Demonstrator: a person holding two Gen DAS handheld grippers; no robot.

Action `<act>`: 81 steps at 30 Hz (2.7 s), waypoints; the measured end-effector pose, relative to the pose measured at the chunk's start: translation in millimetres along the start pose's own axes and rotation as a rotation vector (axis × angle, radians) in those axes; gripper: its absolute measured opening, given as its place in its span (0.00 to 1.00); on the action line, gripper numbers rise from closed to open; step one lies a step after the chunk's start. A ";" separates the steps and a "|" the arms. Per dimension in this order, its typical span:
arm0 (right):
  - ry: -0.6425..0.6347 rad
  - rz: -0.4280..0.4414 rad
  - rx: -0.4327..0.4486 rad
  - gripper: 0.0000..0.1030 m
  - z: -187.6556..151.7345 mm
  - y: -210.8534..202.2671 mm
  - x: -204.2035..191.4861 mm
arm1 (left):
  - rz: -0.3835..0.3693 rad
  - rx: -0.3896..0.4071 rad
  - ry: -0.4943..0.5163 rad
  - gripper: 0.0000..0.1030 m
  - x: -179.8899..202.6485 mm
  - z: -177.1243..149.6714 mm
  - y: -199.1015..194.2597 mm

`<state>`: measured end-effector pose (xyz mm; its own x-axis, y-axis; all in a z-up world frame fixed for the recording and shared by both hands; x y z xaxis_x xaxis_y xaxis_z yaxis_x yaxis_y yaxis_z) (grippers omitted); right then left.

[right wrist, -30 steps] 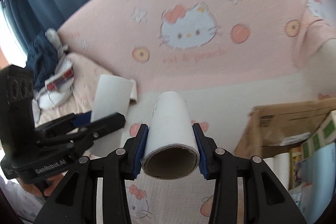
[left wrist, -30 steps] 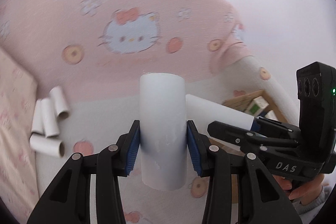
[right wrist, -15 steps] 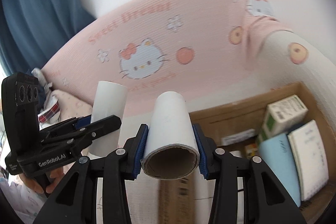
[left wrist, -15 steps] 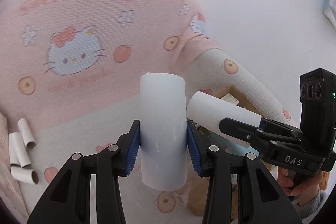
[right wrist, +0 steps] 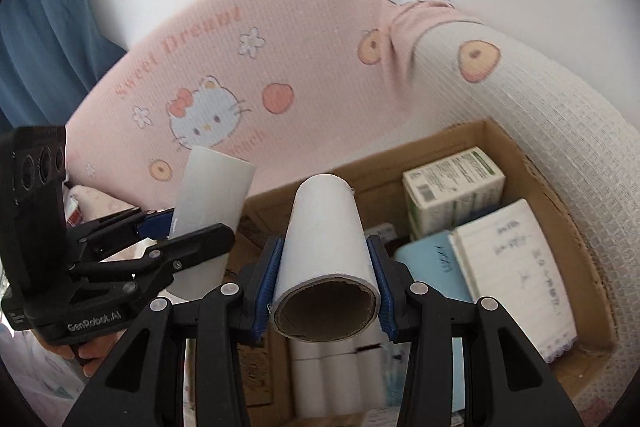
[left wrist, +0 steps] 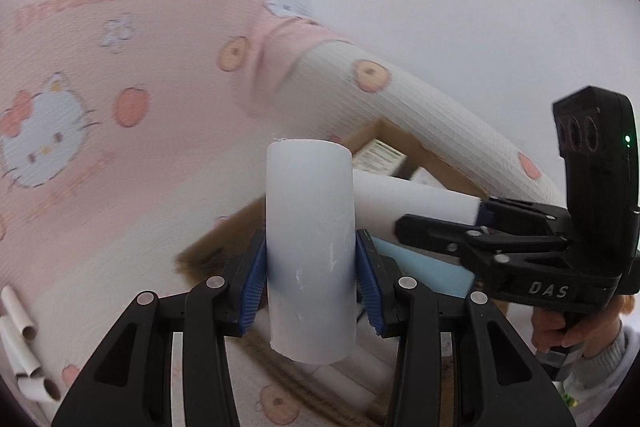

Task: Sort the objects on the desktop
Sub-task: 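Lower the right gripper's roll into the box and open the right gripper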

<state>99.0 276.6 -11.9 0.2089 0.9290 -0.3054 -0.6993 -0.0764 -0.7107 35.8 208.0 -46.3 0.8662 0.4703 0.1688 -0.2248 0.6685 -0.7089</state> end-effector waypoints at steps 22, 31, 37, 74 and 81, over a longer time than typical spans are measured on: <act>0.019 -0.222 -0.201 0.39 -38.0 47.5 14.9 | -0.057 -0.189 -0.016 0.45 -10.7 -23.8 26.8; 0.006 -0.319 -0.255 0.39 -31.6 73.0 21.4 | -0.137 -0.345 -0.084 0.45 -15.7 -21.4 42.7; 0.017 -0.299 -0.311 0.39 -39.3 91.1 21.1 | -0.138 -0.367 -0.060 0.45 -18.7 -10.3 50.0; -0.032 -0.535 -0.654 0.39 -82.4 137.5 37.6 | -0.213 -0.460 -0.146 0.45 -33.0 -12.6 52.4; 0.018 -0.519 -0.669 0.43 -86.7 135.1 32.7 | -0.209 -0.456 -0.130 0.45 -32.4 -11.1 50.9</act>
<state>70.7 265.3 -172.8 0.4065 0.9001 0.1570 0.0390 0.1546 -0.9872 1.2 220.4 -95.5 0.8026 0.4408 0.4020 0.1894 0.4508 -0.8723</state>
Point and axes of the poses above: each gripper's, at about its wrist camera, not at the fingertips, and y roughly the way its jaws point, x to its right, z to its top, the point moved 9 cm from there along y, roughly the way its jaws point, and after that the axes turned 4 degrees about y, right-handed, at the moved point
